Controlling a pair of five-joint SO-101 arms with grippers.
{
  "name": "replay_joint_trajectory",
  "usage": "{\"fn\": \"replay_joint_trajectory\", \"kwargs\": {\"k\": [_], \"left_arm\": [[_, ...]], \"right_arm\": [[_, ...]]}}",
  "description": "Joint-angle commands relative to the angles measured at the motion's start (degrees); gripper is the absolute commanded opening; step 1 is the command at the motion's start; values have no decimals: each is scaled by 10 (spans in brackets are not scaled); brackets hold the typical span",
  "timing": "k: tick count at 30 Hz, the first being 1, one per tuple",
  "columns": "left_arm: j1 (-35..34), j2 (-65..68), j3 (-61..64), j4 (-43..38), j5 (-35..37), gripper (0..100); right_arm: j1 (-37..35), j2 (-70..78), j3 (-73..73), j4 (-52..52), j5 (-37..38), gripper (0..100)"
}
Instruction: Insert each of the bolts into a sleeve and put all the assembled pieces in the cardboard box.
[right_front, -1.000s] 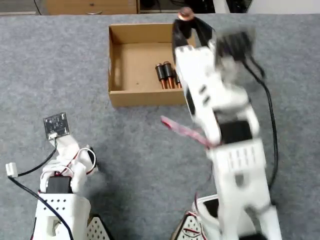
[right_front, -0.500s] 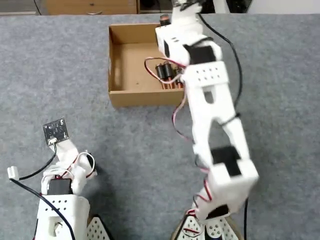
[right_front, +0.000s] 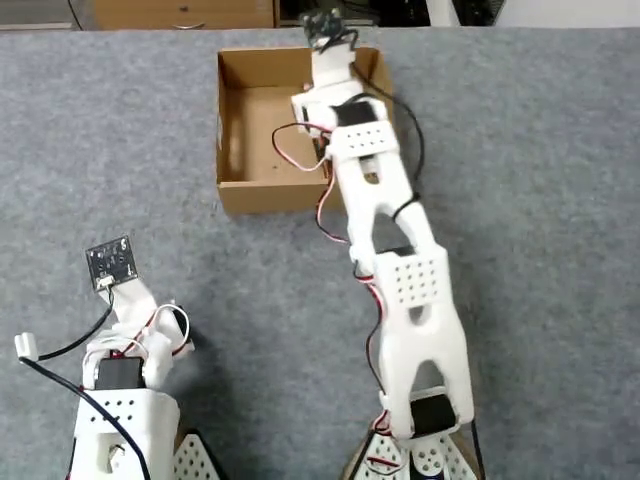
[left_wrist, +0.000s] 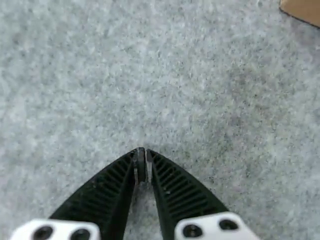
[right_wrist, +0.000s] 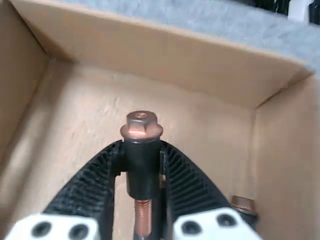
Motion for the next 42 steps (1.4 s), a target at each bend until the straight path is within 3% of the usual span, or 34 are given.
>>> {"fn": "replay_joint_trajectory", "kwargs": {"k": [1, 14, 22, 29, 34, 37, 42], "left_arm": [[-4, -3, -2, -6, 1, 19], [-4, -3, -2, -5, 0, 19], [-5, -3, -2, -5, 0, 19], [-5, -3, -2, -5, 1, 19], [-5, -3, -2, -7, 1, 19], [-5, -3, -2, -8, 1, 19], [-5, -3, -2, -6, -1, 19]], "right_arm": [[-10, 30, -73, 11, 8, 2], [-10, 86, -263, 199, 4, 3], [-9, 86, -295, 250, 5, 230], [-11, 73, -331, 324, 4, 224], [-12, 29, -471, 476, 4, 225], [-12, -56, -455, 554, 4, 224], [7, -222, -435, 559, 4, 224]]}}
